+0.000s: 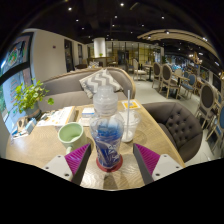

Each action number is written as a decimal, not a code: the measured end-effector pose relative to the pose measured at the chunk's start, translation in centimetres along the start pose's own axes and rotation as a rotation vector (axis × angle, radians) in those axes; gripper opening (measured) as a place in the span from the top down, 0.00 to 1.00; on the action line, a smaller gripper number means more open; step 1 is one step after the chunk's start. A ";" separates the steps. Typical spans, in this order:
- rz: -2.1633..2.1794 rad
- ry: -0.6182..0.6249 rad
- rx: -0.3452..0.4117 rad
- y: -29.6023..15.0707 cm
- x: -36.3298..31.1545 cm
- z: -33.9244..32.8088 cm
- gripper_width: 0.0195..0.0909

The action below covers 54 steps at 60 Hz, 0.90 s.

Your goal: Pour water

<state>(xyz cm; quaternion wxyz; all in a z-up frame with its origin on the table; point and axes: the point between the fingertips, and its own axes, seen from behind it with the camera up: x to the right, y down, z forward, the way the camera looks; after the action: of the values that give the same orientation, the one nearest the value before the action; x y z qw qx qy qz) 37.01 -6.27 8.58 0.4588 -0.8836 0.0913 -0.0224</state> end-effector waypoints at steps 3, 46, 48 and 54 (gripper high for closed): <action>-0.015 0.003 -0.005 -0.4 -0.2 -2.0 0.07; -0.069 0.001 -0.036 1.1 -10.1 -28.9 0.08; -0.078 0.003 -0.036 1.1 -10.2 -29.3 0.08; -0.081 0.011 -0.031 1.2 -10.2 -29.9 0.08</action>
<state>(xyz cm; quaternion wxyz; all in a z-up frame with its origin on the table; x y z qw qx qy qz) 23.15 -29.20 25.35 0.4431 -0.8935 0.0584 -0.0442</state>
